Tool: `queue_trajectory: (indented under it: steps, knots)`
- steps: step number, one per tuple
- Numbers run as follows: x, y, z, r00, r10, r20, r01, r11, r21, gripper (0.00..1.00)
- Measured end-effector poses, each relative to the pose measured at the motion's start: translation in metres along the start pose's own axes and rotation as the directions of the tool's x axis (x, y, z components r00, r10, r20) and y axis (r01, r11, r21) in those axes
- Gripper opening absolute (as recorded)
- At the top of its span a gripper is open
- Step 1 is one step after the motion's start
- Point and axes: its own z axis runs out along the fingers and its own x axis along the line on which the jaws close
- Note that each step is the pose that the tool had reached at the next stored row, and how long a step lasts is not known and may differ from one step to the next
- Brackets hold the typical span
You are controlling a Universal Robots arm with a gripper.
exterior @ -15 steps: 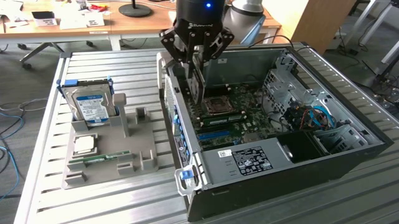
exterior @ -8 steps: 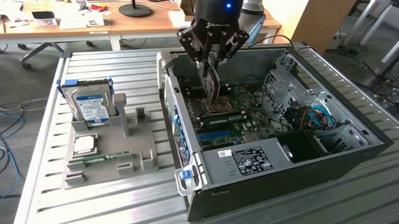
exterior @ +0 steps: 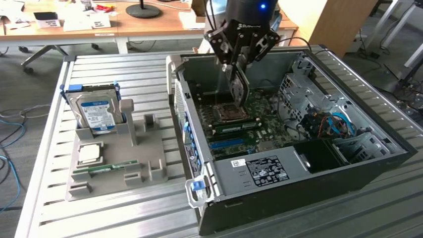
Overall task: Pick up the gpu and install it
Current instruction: 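Pick up the gpu and move the gpu toward the slot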
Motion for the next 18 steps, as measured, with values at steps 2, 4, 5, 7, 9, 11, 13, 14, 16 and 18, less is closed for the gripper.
queue_trajectory:
  steps: [2,4,5,7,9,11,13,14,16,18]
  knots:
    - [-0.007,0.0002,0.0002,1.0000,0.000,0.0000,0.000,1.0000,-0.0002,0.27]
    - [-0.014,0.0003,0.0004,1.0000,0.000,0.0001,0.000,1.0000,-0.0001,0.27]
    - [-0.018,0.0004,0.0005,1.0000,0.000,0.0000,0.000,1.0000,-0.0002,0.27]
    - [-0.024,0.0006,0.0006,1.0000,0.000,0.0000,0.000,1.0000,-0.0003,0.27]
    - [-0.031,0.0007,0.0008,1.0000,0.000,0.0000,0.000,1.0000,-0.0003,0.27]
    - [-0.038,0.0009,0.0010,1.0000,0.000,0.0000,0.000,1.0000,-0.0003,0.27]
    - [-0.045,0.0011,0.0011,1.0000,0.000,0.0001,0.000,1.0000,-0.0003,0.27]
    - [-0.049,0.0012,0.0012,1.0000,0.000,0.0000,0.000,1.0000,-0.0003,0.27]
    - [-0.058,0.0014,0.0014,1.0000,0.000,0.0000,0.000,1.0000,-0.0003,0.27]
    - [-0.067,0.0016,0.0017,1.0000,0.000,0.0000,0.000,1.0000,-0.0004,0.27]
